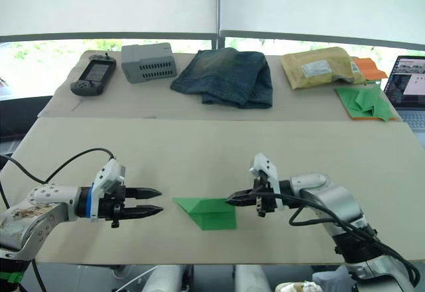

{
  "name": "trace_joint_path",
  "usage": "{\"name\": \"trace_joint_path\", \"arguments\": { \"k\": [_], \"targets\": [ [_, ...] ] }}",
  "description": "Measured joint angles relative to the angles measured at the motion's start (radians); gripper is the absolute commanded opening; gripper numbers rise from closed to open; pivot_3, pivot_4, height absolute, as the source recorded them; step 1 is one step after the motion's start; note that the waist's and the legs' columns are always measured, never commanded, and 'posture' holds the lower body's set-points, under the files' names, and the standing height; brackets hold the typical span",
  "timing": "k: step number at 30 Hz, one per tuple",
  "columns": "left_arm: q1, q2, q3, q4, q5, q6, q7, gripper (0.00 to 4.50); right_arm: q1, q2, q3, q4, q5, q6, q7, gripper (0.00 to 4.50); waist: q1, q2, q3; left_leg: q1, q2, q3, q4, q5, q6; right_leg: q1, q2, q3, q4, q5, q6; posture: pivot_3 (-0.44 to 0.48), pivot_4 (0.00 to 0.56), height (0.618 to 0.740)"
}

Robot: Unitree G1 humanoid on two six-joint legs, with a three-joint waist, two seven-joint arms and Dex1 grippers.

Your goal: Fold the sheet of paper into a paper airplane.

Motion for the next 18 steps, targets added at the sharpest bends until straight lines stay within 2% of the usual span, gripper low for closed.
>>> {"name": "trace_joint_path", "arguments": {
  "k": [6,12,14,16,18],
  "targets": [
    [-0.033,-0.017,-0.005,0.025,-0.007,-0.001,-0.002,2.47,-0.092,0.002,-0.066,-0.01,-0.004,-0.06,-0.016,0.05,-0.006,0.0,0.0,0.0,0.0,0.0,0.0,0.0,0.0,0.0,0.0,0.0,0.0,0.0,0.0,0.0,0.15,0.728],
    [-0.058,-0.032,-0.012,0.064,-0.005,-0.009,-0.003,2.47,-0.144,0.027,-0.078,-0.027,-0.135,-0.311,-0.056,0.05,-0.002,0.0,0.0,-0.001,0.0,0.0,-0.001,0.0,0.0,-0.001,0.0,0.0,0.0,0.0,0.0,0.0,0.15,0.728],
    [-0.059,-0.044,-0.018,0.076,-0.006,-0.009,-0.003,2.47,-0.169,0.026,-0.052,0.014,-0.253,-0.512,-0.062,0.05,-0.002,0.0,0.0,-0.001,-0.001,0.001,0.0,0.0,0.0,-0.001,-0.001,0.0,0.0,0.001,0.001,0.0,0.15,0.728],
    [-0.067,-0.052,-0.026,0.076,-0.008,-0.007,-0.004,2.47,-0.208,0.025,-0.017,0.097,-0.409,-0.815,-0.086,0.05,-0.003,0.0,0.0,0.0,-0.001,0.002,0.001,0.0,0.0,0.0,-0.001,0.0,0.0,0.001,0.002,0.0,0.15,0.728],
    [-0.069,-0.052,-0.026,0.077,-0.009,-0.005,-0.005,2.47,-0.221,0.023,0.003,0.157,-0.507,-0.995,-0.122,0.05,-0.004,0.0,0.0,0.0,-0.001,0.002,0.001,0.0,0.0,0.0,-0.001,0.0,0.0,0.001,0.001,0.0,0.15,0.728]
  ]
}}
